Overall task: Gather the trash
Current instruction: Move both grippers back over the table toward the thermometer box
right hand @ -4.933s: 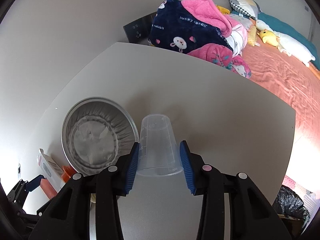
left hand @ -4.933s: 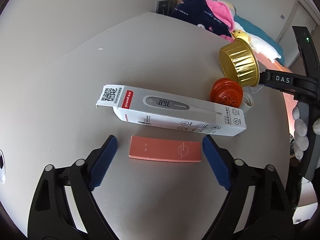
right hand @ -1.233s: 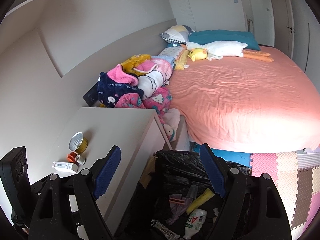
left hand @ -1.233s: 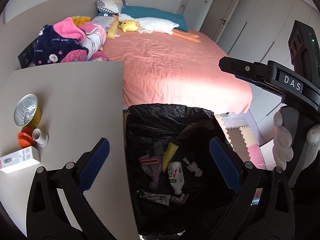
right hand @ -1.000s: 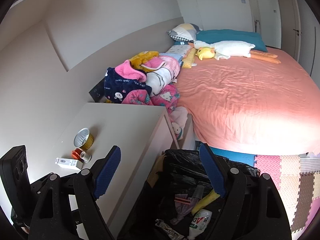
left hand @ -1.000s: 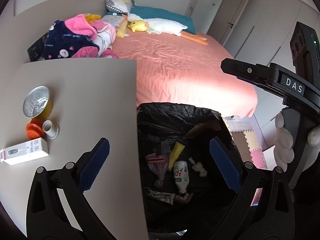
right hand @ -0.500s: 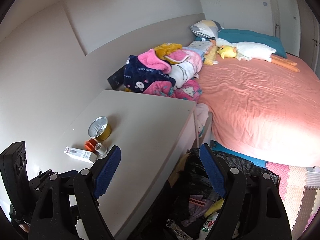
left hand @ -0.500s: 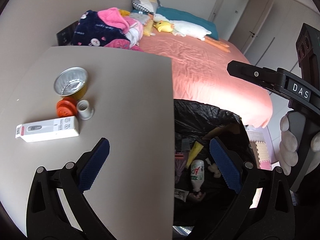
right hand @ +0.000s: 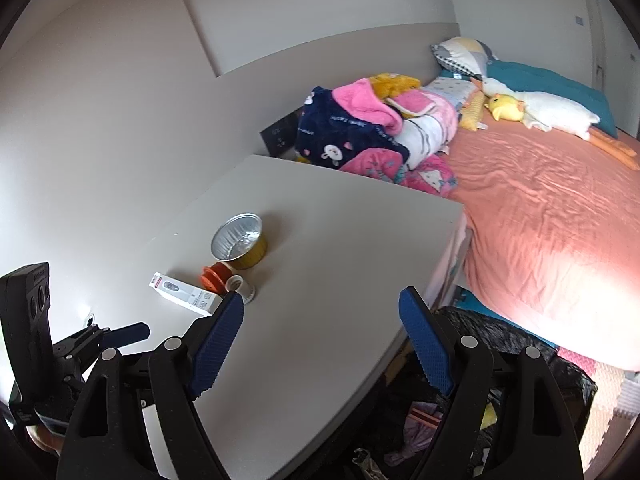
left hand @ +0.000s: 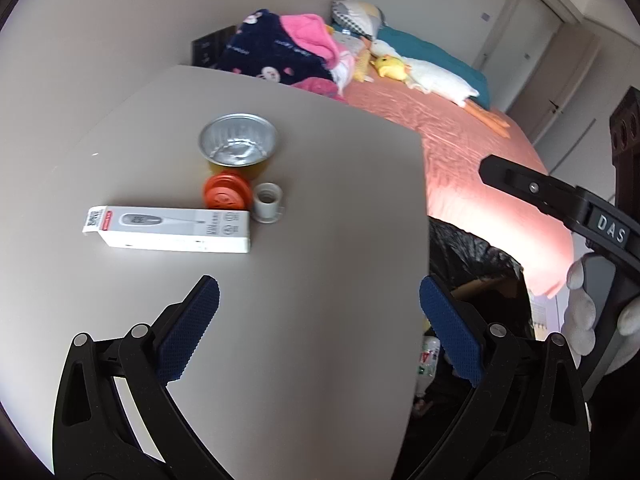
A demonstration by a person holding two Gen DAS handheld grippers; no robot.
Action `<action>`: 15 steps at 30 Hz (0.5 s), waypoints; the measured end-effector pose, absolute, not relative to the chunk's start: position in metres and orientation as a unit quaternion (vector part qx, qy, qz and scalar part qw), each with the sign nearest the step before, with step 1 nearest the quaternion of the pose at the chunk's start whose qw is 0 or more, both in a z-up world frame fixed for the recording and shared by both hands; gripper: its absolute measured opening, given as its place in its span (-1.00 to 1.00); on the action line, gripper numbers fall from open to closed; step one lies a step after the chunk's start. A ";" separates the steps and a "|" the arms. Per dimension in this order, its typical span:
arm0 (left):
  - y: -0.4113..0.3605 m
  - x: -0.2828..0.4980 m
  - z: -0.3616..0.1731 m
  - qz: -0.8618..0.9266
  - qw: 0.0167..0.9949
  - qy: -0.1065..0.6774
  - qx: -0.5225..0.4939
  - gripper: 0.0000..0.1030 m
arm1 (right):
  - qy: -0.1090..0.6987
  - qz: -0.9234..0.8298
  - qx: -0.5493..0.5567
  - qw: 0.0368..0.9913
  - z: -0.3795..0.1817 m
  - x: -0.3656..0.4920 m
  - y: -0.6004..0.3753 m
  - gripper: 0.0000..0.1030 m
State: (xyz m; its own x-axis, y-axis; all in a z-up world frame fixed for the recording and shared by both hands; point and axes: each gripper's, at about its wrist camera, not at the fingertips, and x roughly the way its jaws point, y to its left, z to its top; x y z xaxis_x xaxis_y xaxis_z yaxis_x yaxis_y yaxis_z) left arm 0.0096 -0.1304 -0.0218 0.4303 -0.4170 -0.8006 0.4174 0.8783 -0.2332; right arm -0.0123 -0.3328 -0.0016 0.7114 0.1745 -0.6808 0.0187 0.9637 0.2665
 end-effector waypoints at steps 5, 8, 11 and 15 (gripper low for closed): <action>-0.113 0.021 -0.027 -0.219 0.850 0.478 -0.017 0.87 | 0.382 0.060 0.110 0.916 -0.008 0.003 -0.318 0.58; -0.105 0.028 -0.030 -0.205 0.853 0.480 -0.026 0.87 | 0.386 0.070 0.100 0.914 -0.012 0.012 -0.312 0.58; -0.097 0.038 -0.034 -0.184 0.854 0.485 -0.031 0.87 | 0.391 0.079 0.090 0.912 -0.018 0.019 -0.304 0.58; -0.084 0.052 -0.040 -0.155 0.853 0.496 -0.050 0.87 | 0.403 0.091 0.077 0.907 -0.028 0.032 -0.294 0.55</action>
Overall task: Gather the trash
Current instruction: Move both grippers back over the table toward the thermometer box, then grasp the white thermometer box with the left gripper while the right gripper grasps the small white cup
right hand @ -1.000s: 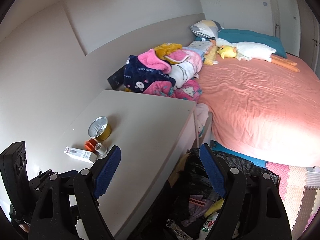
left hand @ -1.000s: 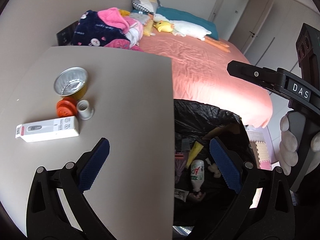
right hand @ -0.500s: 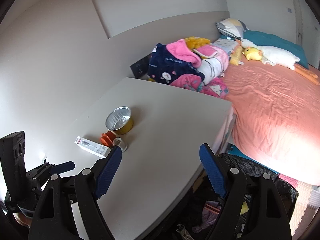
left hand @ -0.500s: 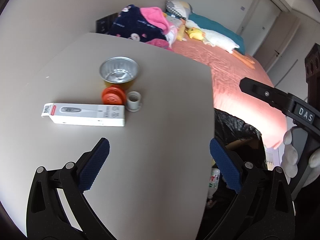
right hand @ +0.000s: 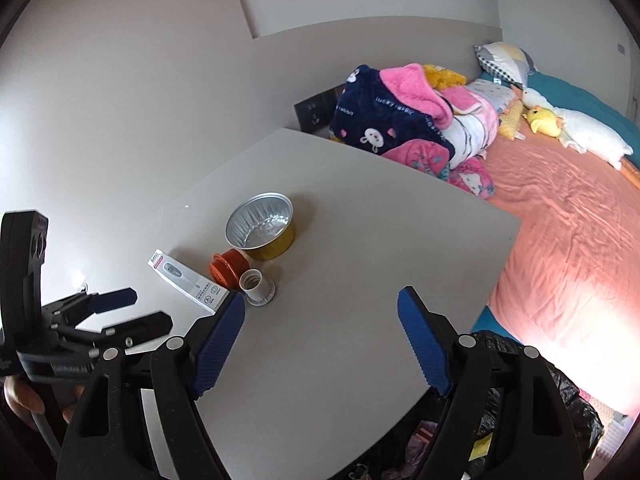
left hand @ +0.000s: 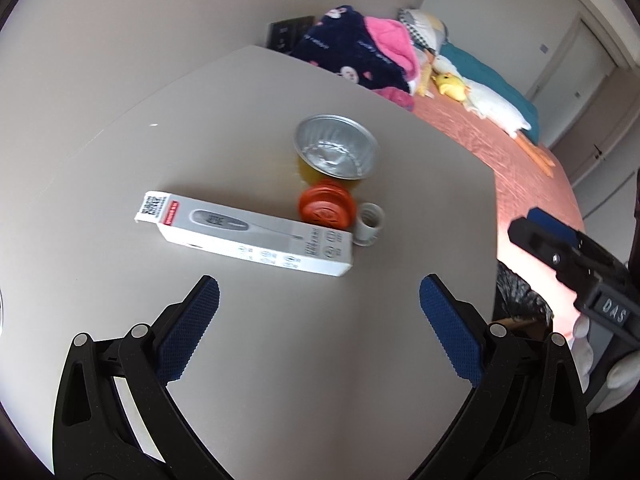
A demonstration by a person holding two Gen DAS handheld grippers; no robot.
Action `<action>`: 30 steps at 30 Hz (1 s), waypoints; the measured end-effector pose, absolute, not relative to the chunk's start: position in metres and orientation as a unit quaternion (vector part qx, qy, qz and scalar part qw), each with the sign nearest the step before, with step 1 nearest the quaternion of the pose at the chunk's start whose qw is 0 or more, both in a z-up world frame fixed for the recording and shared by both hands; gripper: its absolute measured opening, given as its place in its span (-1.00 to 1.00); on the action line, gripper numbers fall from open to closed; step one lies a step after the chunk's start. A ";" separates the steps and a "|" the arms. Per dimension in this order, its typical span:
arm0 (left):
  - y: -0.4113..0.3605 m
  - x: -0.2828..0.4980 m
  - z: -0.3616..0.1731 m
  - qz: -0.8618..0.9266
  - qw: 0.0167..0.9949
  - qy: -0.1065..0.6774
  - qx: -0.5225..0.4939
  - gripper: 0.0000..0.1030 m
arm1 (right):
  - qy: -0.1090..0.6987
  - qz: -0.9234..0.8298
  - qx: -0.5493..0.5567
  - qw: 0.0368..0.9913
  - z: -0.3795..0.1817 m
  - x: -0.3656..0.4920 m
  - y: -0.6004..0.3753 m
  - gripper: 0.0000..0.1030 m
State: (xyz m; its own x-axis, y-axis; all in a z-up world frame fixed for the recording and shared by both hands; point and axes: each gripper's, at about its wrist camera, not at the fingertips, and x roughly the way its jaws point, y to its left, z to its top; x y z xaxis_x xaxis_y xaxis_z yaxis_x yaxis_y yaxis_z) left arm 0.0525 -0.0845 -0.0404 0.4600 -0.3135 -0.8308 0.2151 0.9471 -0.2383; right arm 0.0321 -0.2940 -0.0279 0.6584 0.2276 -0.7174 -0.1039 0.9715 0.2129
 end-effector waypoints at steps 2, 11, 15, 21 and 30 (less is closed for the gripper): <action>-0.078 0.059 -0.044 -0.139 0.851 0.502 -0.063 0.87 | 0.409 0.096 0.073 0.904 -0.033 0.037 -0.291 0.53; -0.061 0.079 -0.053 -0.085 0.845 0.518 -0.100 0.87 | 0.436 0.121 0.044 0.891 -0.054 0.056 -0.273 0.40; -0.054 0.088 -0.058 -0.056 0.841 0.526 -0.115 0.87 | 0.445 0.131 0.030 0.885 -0.061 0.064 -0.263 0.35; -0.045 0.103 -0.063 -0.022 0.830 0.539 -0.139 0.86 | 0.456 0.149 0.010 0.878 -0.072 0.075 -0.247 0.22; -0.047 0.122 -0.072 0.007 0.808 0.566 -0.162 0.58 | 0.457 0.166 -0.047 0.873 -0.084 0.090 -0.218 0.19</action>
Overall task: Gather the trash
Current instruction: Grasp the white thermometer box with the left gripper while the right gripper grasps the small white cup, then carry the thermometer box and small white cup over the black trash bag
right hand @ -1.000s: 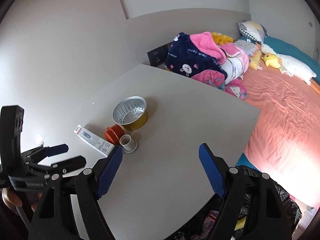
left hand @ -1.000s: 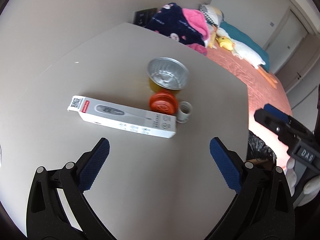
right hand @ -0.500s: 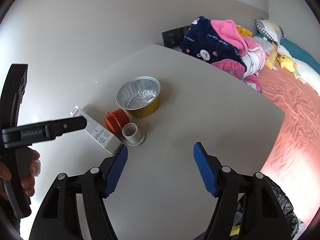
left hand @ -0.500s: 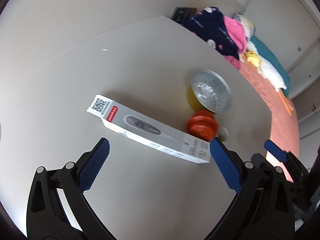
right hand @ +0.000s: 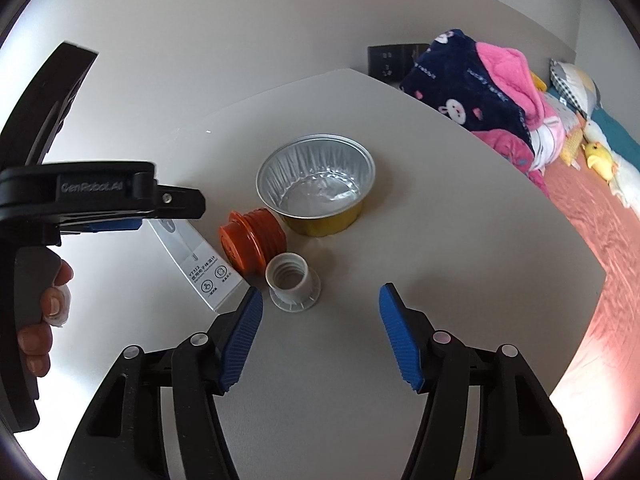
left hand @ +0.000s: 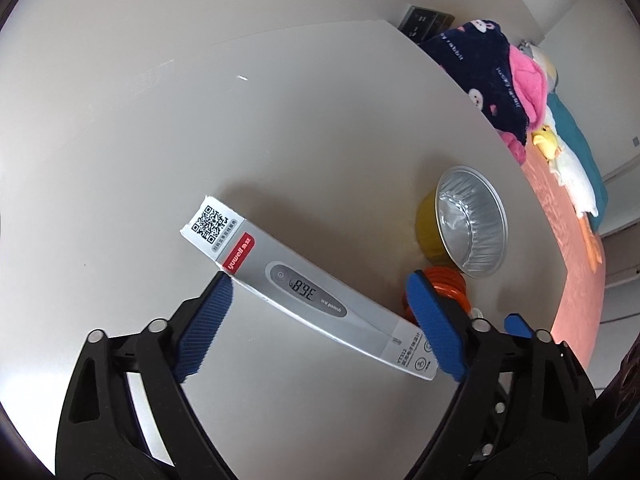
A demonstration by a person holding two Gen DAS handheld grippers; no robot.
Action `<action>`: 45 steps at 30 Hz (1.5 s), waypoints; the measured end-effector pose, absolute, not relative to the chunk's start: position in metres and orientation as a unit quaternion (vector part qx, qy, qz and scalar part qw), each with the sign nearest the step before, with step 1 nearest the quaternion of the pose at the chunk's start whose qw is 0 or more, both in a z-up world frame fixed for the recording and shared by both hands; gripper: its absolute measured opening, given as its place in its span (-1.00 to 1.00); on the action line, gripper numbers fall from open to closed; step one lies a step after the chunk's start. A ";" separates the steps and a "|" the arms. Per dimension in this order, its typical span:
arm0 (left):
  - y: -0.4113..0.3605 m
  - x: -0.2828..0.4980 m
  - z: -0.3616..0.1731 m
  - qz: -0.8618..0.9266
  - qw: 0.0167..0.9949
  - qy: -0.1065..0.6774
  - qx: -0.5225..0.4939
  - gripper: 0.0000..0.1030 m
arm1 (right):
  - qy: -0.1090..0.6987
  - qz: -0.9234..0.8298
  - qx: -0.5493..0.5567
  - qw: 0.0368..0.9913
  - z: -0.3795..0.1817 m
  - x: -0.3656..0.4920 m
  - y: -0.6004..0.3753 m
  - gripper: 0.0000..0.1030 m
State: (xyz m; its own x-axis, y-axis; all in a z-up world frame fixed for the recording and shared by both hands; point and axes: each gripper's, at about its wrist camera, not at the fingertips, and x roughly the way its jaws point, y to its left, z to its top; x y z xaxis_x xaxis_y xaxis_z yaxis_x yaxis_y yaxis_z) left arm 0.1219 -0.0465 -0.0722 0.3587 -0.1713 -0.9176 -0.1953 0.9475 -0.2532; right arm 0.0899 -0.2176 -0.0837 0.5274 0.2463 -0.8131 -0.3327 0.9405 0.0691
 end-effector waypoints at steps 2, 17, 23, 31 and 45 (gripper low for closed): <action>-0.048 0.124 -0.076 0.010 0.804 0.573 -0.159 0.40 | 0.456 0.168 -0.054 0.873 -0.085 0.092 -0.213 0.14; -0.057 0.129 -0.081 0.039 0.795 0.595 -0.111 0.09 | 0.472 0.139 -0.043 0.869 -0.099 0.097 -0.213 -0.37; -0.059 0.123 -0.081 0.037 0.805 0.585 -0.090 -0.02 | 0.473 0.132 -0.011 0.871 -0.092 0.084 -0.226 -0.37; -0.052 0.107 -0.079 -0.009 0.812 0.574 -0.107 -0.48 | 0.465 0.133 0.009 0.875 -0.077 0.070 -0.237 -0.36; -0.064 0.065 -0.040 -0.050 0.840 0.535 -0.074 -0.48 | 0.440 0.121 0.027 0.889 -0.047 0.033 -0.258 -0.37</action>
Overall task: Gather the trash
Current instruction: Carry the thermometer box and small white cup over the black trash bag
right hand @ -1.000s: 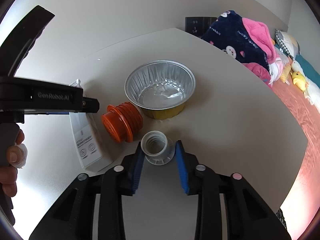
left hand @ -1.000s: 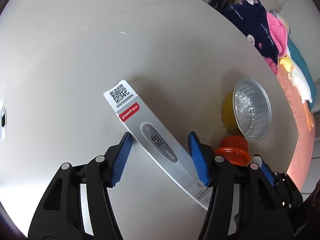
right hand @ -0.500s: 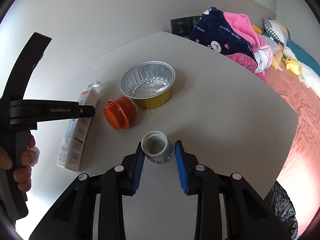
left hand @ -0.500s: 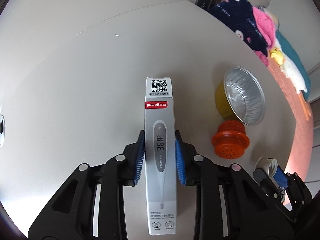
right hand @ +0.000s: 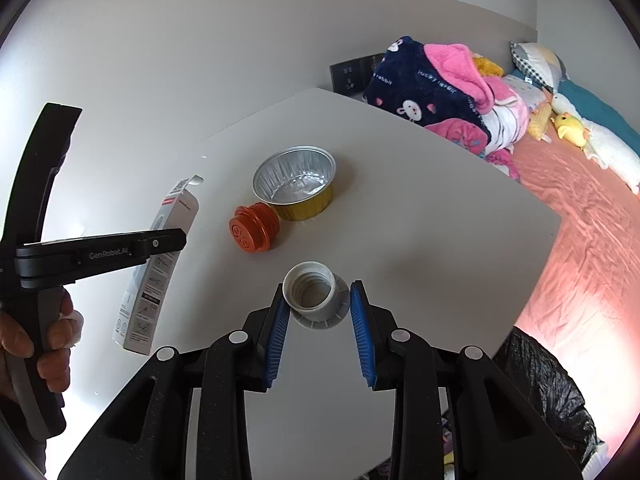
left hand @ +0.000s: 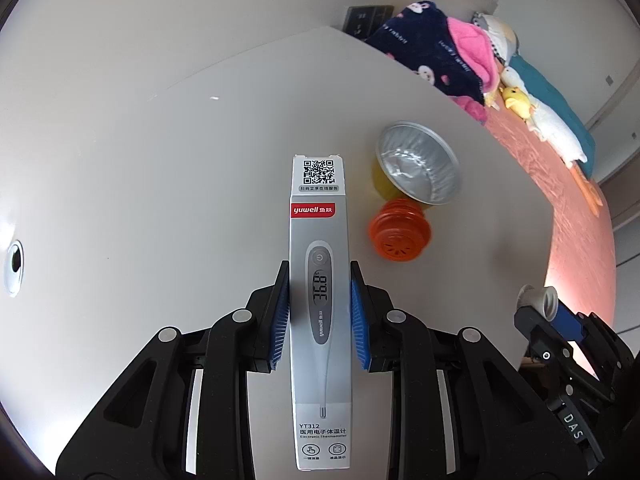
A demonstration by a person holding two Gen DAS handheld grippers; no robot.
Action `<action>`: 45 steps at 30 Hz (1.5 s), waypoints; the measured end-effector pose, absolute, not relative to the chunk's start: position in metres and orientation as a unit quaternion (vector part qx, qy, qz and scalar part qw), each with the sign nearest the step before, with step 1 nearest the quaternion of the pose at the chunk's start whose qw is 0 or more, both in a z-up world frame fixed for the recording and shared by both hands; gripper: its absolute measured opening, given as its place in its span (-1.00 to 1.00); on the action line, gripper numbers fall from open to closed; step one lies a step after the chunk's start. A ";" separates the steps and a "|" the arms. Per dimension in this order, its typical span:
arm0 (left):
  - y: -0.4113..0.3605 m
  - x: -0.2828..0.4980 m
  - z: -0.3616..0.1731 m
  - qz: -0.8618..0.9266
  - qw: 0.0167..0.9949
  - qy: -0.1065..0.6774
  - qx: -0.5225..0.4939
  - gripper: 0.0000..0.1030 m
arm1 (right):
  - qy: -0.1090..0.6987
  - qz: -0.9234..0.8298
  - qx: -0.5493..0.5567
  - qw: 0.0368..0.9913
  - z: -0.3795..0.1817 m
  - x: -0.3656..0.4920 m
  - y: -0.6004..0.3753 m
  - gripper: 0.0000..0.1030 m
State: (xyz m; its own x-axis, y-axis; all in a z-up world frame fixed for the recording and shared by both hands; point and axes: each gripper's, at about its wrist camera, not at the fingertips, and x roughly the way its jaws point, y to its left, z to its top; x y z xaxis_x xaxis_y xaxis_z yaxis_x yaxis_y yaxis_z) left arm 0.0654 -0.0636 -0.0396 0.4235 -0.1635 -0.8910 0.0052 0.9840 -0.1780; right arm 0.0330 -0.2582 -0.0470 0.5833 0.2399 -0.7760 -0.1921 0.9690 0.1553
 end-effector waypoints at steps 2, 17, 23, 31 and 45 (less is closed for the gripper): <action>-0.068 0.062 -0.034 -0.058 0.842 0.532 -0.071 -0.48 | 0.437 0.117 0.030 0.891 -0.044 0.028 -0.263 -0.37; -0.127 0.049 -0.004 -0.125 0.846 0.517 -0.041 -0.47 | 0.413 0.077 0.048 0.906 -0.018 -0.017 -0.306 -0.37; -0.160 0.045 0.003 -0.156 0.844 0.513 -0.021 -0.47 | 0.405 0.056 0.058 0.911 -0.011 -0.032 -0.327 -0.36; -0.197 0.039 0.007 -0.195 0.837 0.511 0.003 -0.47 | 0.393 0.022 0.073 0.916 -0.003 -0.054 -0.357 -0.36; -0.257 0.024 0.011 -0.256 0.822 0.506 0.042 -0.47 | 0.380 -0.033 0.091 0.920 0.004 -0.088 -0.402 -0.36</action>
